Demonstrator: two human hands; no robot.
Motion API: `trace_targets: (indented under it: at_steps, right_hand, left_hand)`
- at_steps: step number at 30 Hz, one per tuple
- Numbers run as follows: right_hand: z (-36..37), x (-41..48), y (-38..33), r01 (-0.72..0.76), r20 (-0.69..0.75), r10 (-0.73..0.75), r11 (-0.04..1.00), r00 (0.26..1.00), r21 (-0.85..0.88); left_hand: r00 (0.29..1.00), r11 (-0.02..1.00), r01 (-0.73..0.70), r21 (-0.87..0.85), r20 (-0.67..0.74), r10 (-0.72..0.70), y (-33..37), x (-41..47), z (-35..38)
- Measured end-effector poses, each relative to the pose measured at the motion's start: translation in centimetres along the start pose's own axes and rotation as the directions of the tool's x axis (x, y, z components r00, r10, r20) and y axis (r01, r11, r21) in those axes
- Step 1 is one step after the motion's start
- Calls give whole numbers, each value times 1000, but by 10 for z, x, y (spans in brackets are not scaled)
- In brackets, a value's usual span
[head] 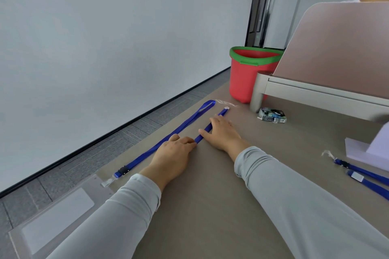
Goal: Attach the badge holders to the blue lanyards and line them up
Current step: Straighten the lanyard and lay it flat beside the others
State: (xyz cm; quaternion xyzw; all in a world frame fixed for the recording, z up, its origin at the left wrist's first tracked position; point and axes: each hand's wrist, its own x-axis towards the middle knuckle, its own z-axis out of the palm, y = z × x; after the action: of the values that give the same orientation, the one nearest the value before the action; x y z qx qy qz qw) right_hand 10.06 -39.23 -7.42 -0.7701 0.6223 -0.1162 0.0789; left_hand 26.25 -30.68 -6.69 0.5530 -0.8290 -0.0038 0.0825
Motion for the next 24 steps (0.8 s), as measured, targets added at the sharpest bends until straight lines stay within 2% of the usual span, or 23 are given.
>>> trace_targets:
  at_steps: [3,8,12,17,24]
  right_hand:
    - [3,2,2,-62,-8,62,998,998,-16]
    - [-2,-3,0,-61,-5,62,998,998,29]
    - [-14,-22,-7,12,-39,-8,994,999,107]
    - [-13,-57,-37,155,-46,-152,984,987,83]
    - [-10,-104,-77,221,-69,-216,973,974,70]
  left_hand:
    - [1000,1000,-1,19,6,1,1,0,-1]
    - [1000,1000,2,30,23,-3,5,0,-7]
    - [998,998,65,-7,11,-65,10,-4,-21]
    - [990,991,134,6,-40,-134,6,-31,-36]
    - [964,962,266,59,-8,-266,-2,-108,-49]
